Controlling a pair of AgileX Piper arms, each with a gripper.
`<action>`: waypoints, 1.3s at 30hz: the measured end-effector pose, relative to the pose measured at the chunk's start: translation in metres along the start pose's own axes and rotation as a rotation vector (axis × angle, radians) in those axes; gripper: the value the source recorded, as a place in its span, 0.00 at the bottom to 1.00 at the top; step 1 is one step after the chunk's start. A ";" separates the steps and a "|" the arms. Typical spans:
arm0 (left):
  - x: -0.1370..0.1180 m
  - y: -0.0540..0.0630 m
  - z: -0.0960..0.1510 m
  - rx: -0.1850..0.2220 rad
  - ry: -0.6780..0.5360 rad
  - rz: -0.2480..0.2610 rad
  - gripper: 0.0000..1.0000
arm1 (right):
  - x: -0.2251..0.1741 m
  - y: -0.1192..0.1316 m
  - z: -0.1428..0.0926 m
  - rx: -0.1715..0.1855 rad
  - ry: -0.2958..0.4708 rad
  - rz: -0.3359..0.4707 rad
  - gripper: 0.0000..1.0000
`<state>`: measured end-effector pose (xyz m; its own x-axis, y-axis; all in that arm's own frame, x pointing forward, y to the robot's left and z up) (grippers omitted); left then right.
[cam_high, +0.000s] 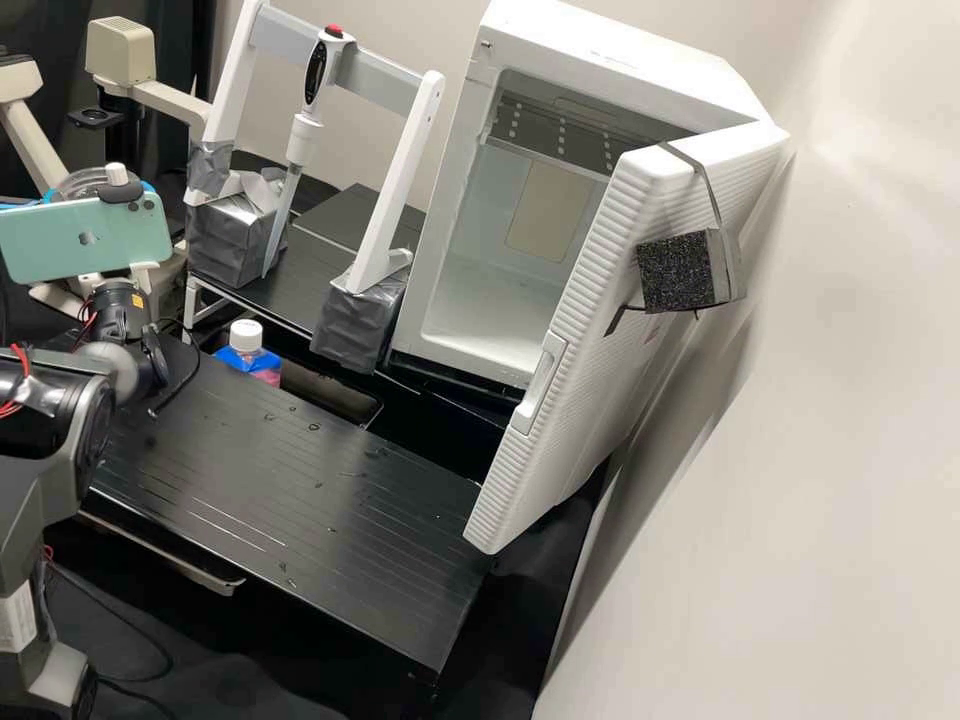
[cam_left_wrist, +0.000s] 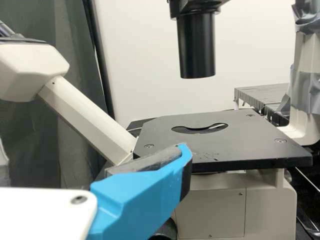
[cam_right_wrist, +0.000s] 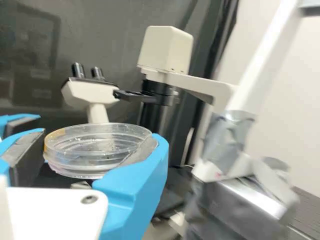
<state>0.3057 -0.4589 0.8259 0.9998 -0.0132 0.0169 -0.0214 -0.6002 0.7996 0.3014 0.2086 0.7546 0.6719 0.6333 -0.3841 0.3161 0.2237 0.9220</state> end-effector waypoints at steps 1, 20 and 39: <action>0.000 0.000 0.000 0.000 0.000 0.000 1.00 | 0.009 0.000 -0.002 0.035 0.020 -0.002 0.00; 0.000 0.000 0.000 0.000 0.000 0.000 1.00 | 0.098 -0.026 0.028 0.113 -0.105 -0.126 0.00; 0.000 0.000 0.000 0.000 0.000 0.000 1.00 | 0.144 -0.040 0.046 0.101 -0.170 -0.178 0.00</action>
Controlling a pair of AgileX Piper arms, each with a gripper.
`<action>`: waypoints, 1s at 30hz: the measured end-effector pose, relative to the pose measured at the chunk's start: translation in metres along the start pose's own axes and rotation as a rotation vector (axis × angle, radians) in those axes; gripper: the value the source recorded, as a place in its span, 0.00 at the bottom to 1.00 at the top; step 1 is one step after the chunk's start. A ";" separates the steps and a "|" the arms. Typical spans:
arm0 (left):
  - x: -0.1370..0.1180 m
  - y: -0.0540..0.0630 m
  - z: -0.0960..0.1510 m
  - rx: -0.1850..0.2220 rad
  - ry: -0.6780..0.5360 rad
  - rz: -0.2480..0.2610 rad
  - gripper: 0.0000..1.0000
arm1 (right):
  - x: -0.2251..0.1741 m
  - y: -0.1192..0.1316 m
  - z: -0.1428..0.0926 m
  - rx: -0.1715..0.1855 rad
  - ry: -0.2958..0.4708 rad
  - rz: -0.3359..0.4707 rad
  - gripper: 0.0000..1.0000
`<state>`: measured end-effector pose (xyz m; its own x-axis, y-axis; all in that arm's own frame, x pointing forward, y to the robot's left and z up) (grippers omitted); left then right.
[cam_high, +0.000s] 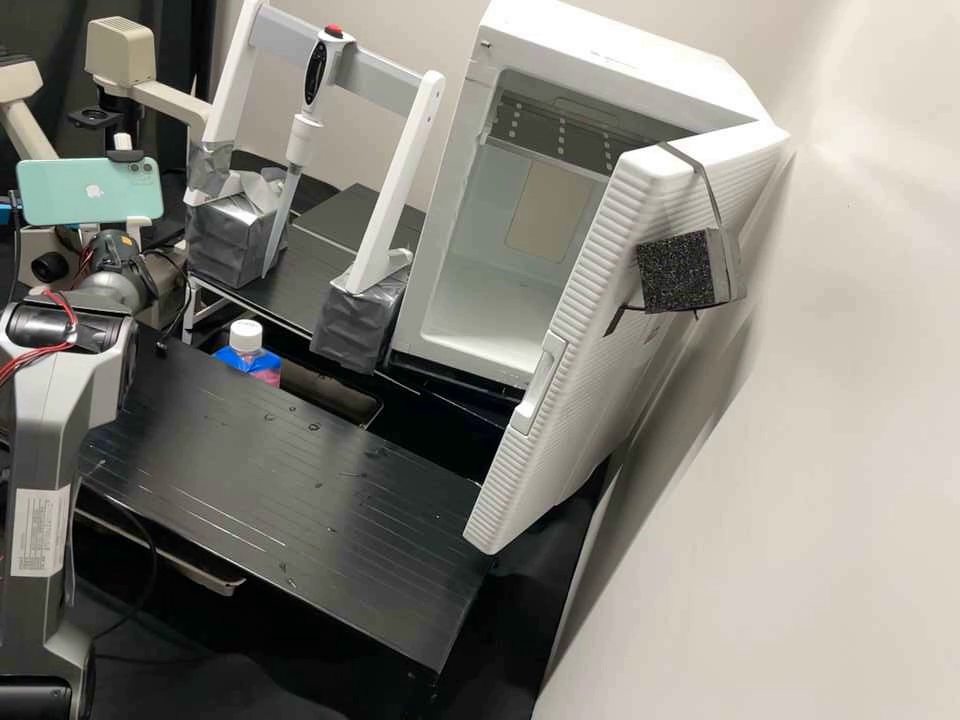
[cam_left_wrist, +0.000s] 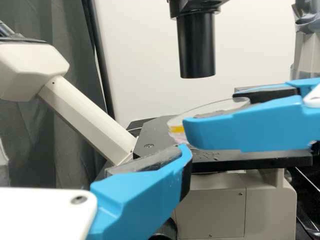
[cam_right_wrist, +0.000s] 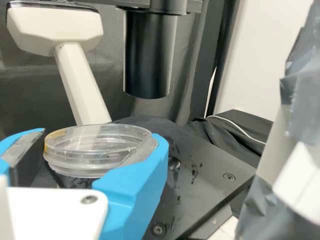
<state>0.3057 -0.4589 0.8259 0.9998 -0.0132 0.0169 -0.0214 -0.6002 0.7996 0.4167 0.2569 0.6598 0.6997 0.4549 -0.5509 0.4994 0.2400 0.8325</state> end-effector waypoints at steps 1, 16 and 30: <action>0.000 0.000 0.000 0.000 0.000 0.000 1.00 | 0.001 0.001 0.000 -0.003 -0.003 0.000 0.00; 0.000 0.000 0.000 0.000 0.000 0.000 1.00 | 0.026 0.012 0.004 -0.054 -0.056 -0.001 0.00; 0.000 0.000 0.000 0.000 0.000 0.000 1.00 | 0.036 0.011 0.009 -0.061 -0.069 0.005 0.00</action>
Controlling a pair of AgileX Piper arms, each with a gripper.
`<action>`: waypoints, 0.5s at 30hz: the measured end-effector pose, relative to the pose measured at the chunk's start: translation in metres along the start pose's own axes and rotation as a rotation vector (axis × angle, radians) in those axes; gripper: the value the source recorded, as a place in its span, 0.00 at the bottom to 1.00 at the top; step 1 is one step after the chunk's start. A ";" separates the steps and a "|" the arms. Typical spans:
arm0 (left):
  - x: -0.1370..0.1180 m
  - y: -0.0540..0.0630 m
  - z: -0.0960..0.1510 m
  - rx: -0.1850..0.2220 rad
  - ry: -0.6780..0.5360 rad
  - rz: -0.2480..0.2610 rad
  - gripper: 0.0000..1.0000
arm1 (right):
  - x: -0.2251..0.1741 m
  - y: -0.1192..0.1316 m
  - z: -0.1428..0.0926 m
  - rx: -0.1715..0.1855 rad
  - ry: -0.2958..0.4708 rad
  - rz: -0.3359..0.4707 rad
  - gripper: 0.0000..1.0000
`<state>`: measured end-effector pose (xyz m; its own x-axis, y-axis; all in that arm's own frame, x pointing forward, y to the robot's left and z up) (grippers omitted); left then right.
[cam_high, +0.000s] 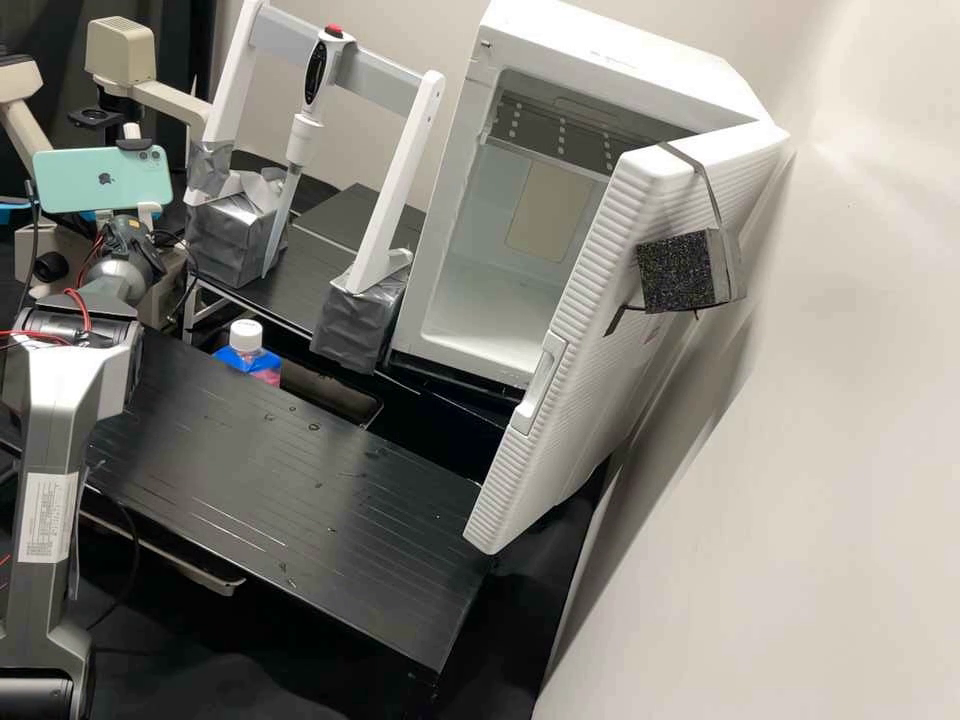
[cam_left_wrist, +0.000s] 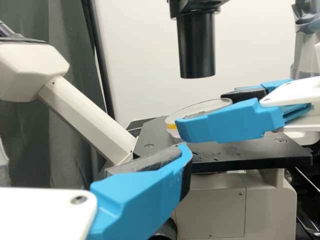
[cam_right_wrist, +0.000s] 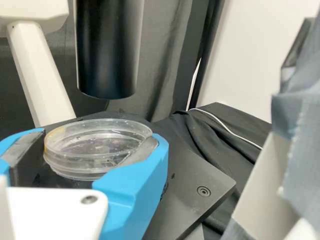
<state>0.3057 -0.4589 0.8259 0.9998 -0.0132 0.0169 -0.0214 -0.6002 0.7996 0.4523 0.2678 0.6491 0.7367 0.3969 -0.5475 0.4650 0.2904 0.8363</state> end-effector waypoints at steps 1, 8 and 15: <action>0.000 0.000 0.000 0.000 0.000 0.000 1.00 | 0.001 0.000 0.000 0.000 -0.001 0.000 0.00; 0.000 0.000 0.000 0.000 0.000 0.000 1.00 | 0.006 -0.002 0.004 -0.001 -0.004 0.001 0.00; 0.000 0.000 0.000 0.000 0.000 0.000 1.00 | 0.007 -0.003 0.003 -0.002 -0.015 -0.002 0.00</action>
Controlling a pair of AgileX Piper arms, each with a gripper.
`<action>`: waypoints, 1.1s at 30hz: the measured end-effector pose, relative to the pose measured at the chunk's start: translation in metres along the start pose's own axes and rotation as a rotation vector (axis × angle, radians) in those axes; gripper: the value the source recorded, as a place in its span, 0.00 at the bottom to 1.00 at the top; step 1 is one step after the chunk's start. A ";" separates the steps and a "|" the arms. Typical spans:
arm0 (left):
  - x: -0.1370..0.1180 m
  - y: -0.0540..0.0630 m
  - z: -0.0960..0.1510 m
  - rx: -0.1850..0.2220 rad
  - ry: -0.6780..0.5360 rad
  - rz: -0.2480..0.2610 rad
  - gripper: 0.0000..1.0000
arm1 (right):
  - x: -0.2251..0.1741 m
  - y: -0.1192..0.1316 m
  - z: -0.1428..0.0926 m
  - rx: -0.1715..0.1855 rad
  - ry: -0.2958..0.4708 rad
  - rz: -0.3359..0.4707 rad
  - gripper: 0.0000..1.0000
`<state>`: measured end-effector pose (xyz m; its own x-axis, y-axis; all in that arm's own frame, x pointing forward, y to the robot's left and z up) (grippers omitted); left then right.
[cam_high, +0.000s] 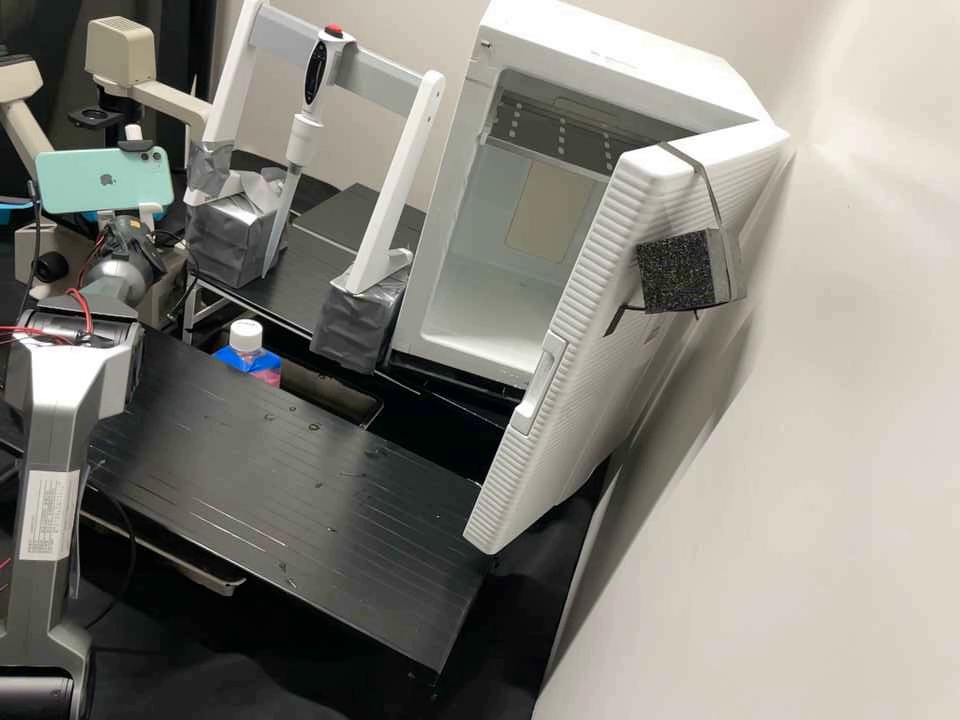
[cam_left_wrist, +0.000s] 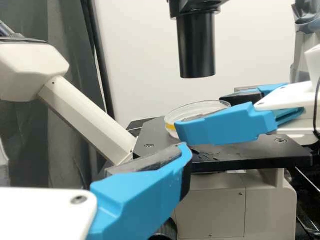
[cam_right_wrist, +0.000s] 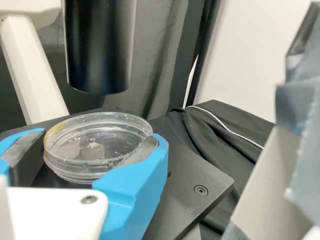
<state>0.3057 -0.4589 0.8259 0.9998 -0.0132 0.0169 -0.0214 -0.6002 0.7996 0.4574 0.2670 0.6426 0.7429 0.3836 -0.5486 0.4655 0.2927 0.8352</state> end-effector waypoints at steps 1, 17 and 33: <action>0.000 0.000 0.000 0.000 0.000 0.000 1.00 | 0.000 0.000 0.000 0.000 0.000 0.000 0.00; 0.000 0.000 0.000 0.000 0.000 0.000 1.00 | 0.000 -0.001 0.000 0.010 -0.004 0.000 1.00; 0.000 0.000 0.000 0.000 0.000 0.000 1.00 | -0.052 0.003 0.003 0.045 0.082 -0.016 1.00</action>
<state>0.3057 -0.4589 0.8259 0.9998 -0.0132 0.0169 -0.0214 -0.6002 0.7996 0.4213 0.2456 0.6738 0.6944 0.4497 -0.5618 0.4996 0.2605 0.8261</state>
